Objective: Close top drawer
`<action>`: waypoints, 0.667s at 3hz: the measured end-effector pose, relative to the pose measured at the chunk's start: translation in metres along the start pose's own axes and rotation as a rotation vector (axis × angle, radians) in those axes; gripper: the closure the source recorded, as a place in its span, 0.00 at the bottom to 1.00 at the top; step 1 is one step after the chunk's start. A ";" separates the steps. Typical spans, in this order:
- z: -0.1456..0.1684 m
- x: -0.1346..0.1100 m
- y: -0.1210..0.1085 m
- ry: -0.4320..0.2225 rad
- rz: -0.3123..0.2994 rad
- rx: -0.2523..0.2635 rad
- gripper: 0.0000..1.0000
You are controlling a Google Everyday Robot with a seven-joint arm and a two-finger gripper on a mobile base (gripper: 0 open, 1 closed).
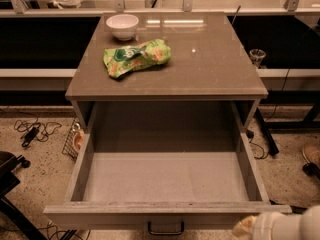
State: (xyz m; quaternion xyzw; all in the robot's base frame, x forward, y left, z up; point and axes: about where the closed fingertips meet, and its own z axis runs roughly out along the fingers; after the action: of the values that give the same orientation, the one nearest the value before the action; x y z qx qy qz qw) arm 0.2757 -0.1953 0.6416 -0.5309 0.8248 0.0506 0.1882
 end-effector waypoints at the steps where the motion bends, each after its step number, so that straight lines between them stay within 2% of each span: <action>1: 0.010 -0.019 -0.032 -0.037 -0.027 0.038 1.00; 2: 0.017 -0.055 -0.080 -0.068 -0.092 0.087 1.00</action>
Offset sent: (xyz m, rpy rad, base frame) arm 0.1413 0.0271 0.0249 0.0008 -0.1899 0.0960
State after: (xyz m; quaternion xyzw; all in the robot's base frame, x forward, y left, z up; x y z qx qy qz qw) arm 0.3722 -0.1777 0.6556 -0.5575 0.7940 0.0241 0.2411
